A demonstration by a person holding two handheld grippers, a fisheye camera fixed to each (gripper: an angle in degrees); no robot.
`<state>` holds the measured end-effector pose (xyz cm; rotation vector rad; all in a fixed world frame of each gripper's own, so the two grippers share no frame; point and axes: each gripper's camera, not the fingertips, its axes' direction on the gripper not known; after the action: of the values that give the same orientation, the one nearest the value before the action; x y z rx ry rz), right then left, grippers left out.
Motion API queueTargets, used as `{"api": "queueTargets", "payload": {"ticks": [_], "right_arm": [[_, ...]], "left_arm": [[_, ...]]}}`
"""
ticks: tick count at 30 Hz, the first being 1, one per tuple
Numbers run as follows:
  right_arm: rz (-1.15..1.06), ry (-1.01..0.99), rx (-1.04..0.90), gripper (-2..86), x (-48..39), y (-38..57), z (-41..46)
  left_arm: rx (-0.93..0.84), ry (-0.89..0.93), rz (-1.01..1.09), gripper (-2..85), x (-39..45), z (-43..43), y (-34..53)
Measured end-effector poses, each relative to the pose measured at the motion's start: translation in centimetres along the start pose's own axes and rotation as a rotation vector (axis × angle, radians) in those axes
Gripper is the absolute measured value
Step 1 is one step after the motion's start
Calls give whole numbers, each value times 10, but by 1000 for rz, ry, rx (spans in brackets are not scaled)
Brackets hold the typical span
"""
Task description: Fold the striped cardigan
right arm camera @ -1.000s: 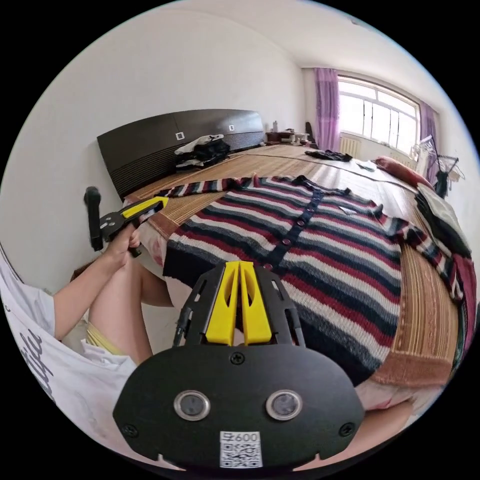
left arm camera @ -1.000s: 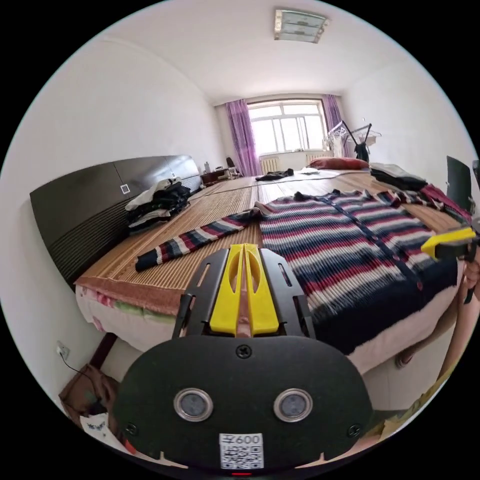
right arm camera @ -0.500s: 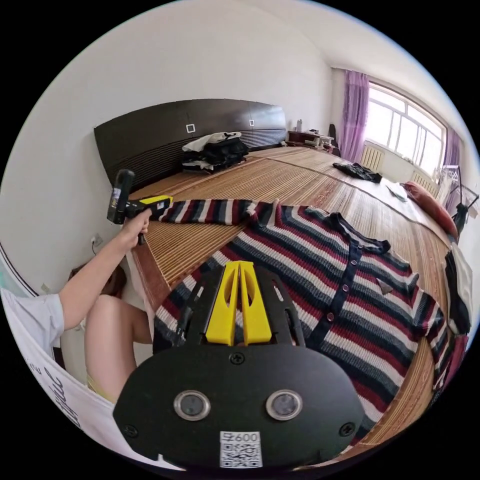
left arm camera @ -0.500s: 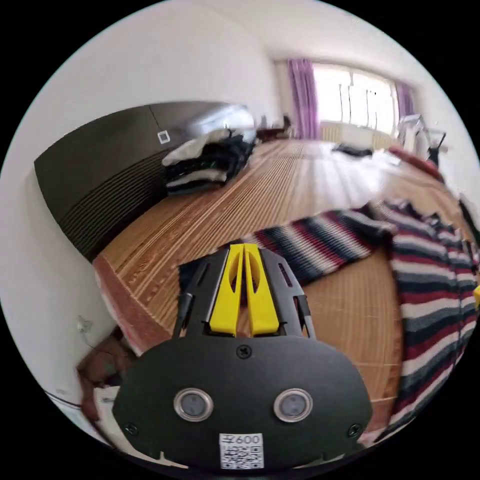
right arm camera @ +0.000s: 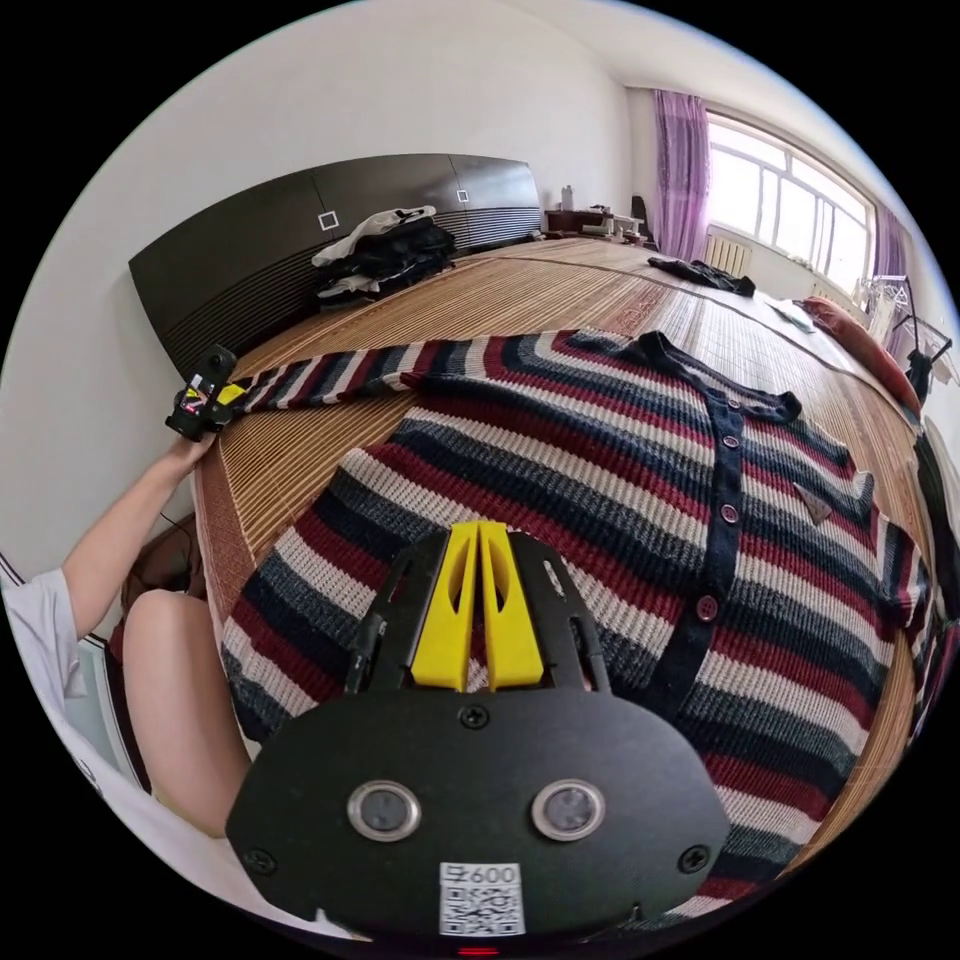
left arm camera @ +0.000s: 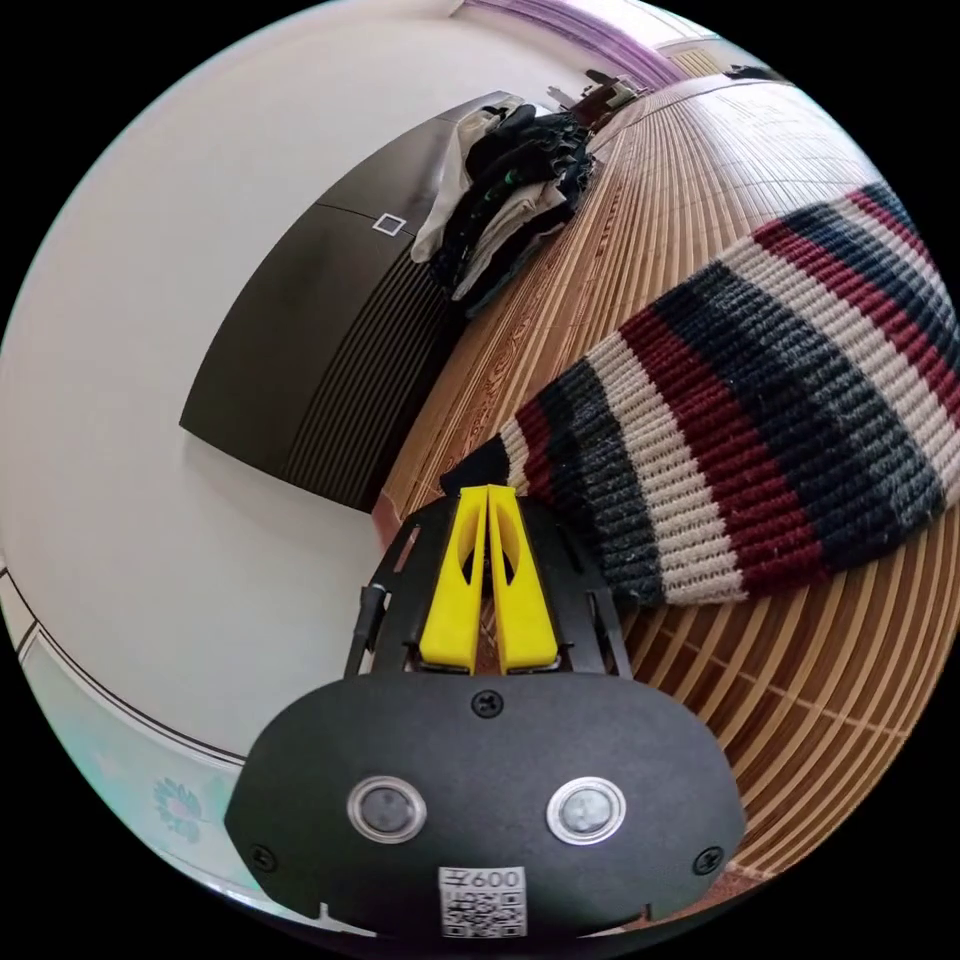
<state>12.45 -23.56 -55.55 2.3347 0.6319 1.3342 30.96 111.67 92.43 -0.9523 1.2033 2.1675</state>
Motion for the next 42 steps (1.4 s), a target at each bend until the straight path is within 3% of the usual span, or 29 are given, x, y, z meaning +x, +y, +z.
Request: {"api": "queueTargets", "payload": {"ticks": [3, 7, 8, 10, 12, 14, 16, 20, 22, 25, 27, 28, 29, 30, 35, 38, 42], "right_arm": [[-18, 24, 4, -8, -4, 1, -3], [7, 0, 38, -8, 7, 5, -18], [51, -24, 175, -8, 18, 16, -49], [115, -53, 374, -8, 46, 35, -109], [172, 8, 371, -8, 83, 41, -146], [194, 188, 282, -8, 149, 47, -171], [236, 309, 225, -8, 206, 50, -175], [287, 311, 109, -8, 325, 32, -154], [334, 257, 146, -8, 366, 22, -144], [408, 151, 187, -8, 424, -6, -122], [413, 120, 120, -9, 450, -25, -96], [415, 110, 65, -9, 466, -34, -76], [422, 135, -19, -8, 480, -40, -52], [399, 140, -54, -8, 484, -41, -42], [495, 37, 53, -8, 532, -33, -37], [515, 76, 91, -8, 538, -23, -41], [539, 171, 181, -8, 525, -6, -56]], "left_arm": [[24, -45, 6, 1, 4, -4, -5], [31, 43, -44, 3, -19, -3, -11], [37, 94, -99, 5, -40, -5, -8], [-8, -20, -410, 6, -98, -20, 10], [68, 13, -543, 6, -121, -45, 19], [194, 240, -446, 7, -120, -73, 5], [297, 503, -199, 7, -90, -121, -46], [456, 651, 89, 8, -23, -217, -129], [545, 749, 201, 8, 17, -270, -182], [565, 766, 272, 7, 58, -303, -231], [435, 833, 406, 7, 117, -305, -279], [283, 821, 459, 6, 153, -292, -299], [272, 812, 442, 6, 163, -289, -305], [370, 783, 325, 5, 162, -291, -305], [460, 520, 361, 2, 199, -319, -308], [489, 395, 361, 2, 210, -330, -296], [498, 472, 338, 3, 186, -335, -278]]}}
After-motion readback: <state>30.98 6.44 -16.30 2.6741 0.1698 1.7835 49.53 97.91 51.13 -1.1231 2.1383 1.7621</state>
